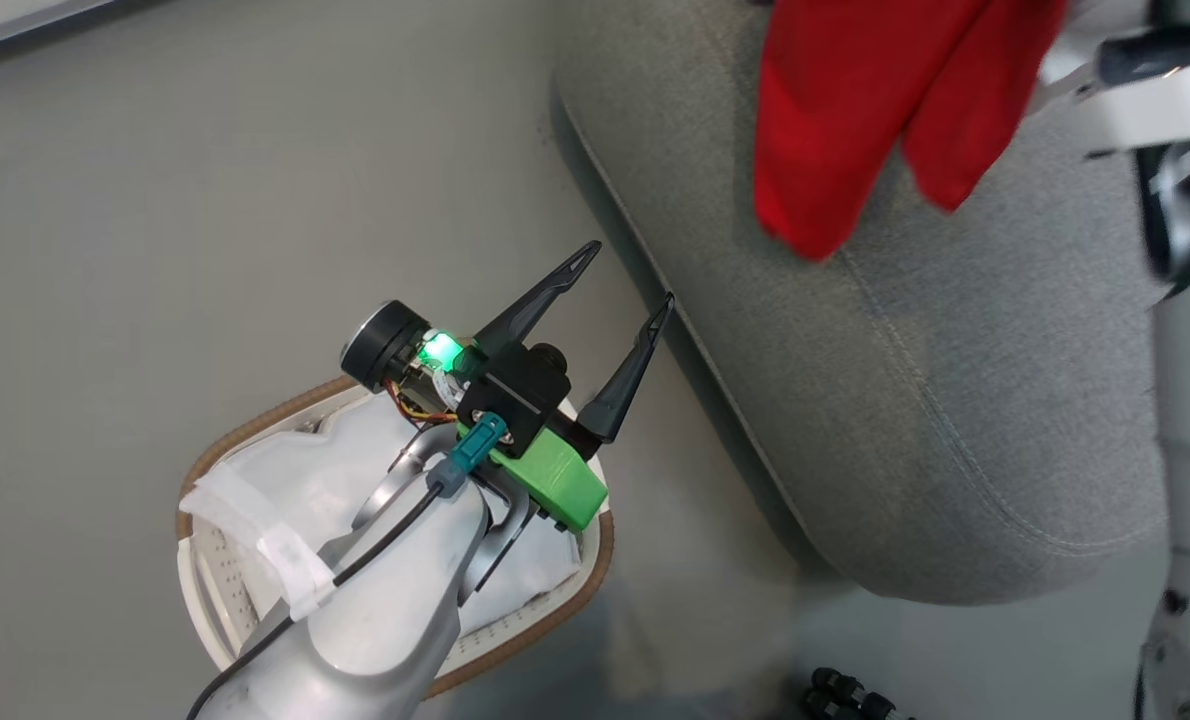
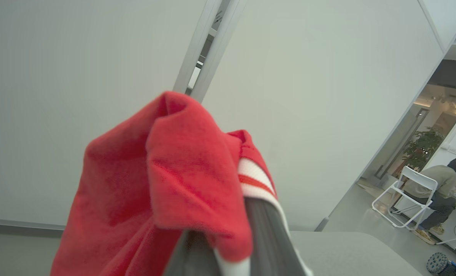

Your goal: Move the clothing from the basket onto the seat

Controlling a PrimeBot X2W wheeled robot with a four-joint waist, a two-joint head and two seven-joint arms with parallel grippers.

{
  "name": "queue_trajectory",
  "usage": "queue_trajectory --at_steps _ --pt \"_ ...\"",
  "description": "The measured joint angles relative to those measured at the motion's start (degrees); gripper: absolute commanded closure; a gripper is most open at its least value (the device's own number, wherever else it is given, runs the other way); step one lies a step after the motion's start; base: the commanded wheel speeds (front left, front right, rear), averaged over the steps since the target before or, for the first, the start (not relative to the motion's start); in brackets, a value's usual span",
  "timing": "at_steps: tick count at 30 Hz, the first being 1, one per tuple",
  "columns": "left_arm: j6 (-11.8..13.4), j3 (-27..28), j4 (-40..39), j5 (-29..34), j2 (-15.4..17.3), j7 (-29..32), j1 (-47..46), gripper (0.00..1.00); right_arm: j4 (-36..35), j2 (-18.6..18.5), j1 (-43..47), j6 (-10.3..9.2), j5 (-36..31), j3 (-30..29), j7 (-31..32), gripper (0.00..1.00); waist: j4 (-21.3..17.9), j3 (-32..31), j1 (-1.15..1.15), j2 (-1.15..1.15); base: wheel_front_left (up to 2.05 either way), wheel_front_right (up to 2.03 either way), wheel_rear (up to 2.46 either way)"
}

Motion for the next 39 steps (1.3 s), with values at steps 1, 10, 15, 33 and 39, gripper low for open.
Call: queue_trajectory --at_steps 1,10,15,33,39 --pt "0.0 -0.1 -0.2 0.3 -0.1 0.0 -0.2 0.00 0.3 -1.5 -2.1 0.00 -0.5 -1.2 0.0 1.00 0.7 0.4 0.00 0.00 0.00 0.00 0.00" --pt "0.0 -0.6 -2.6 0.8 -0.5 0.0 -0.8 0.00 6.6 -13.6 -15.5 -0.01 -4.4 -11.9 0.0 1.00 7.2 4.4 0.00 0.00 0.00 0.00 0.00" --pt "0.3 -0.4 -3.6 1.8 -0.5 0.0 -1.0 0.00 12.2 -16.3 -15.7 0.00 -7.0 -16.5 0.0 1.00 10.4 7.5 0.00 0.00 0.00 0.00 0.00" --pt "1.0 0.8 -3.5 2.1 1.2 0.0 -1.6 0.00 15.6 -5.5 -3.4 0.00 -8.2 -20.9 0.0 0.00 10.4 13.0 0.00 0.00 0.00 0.00 0.00" --pt "0.9 1.0 -3.0 1.1 1.3 0.0 -1.6 0.00 13.8 -3.3 -0.5 0.00 -7.4 -18.9 0.0 0.00 8.3 11.1 0.00 0.00 0.00 0.00 0.00"
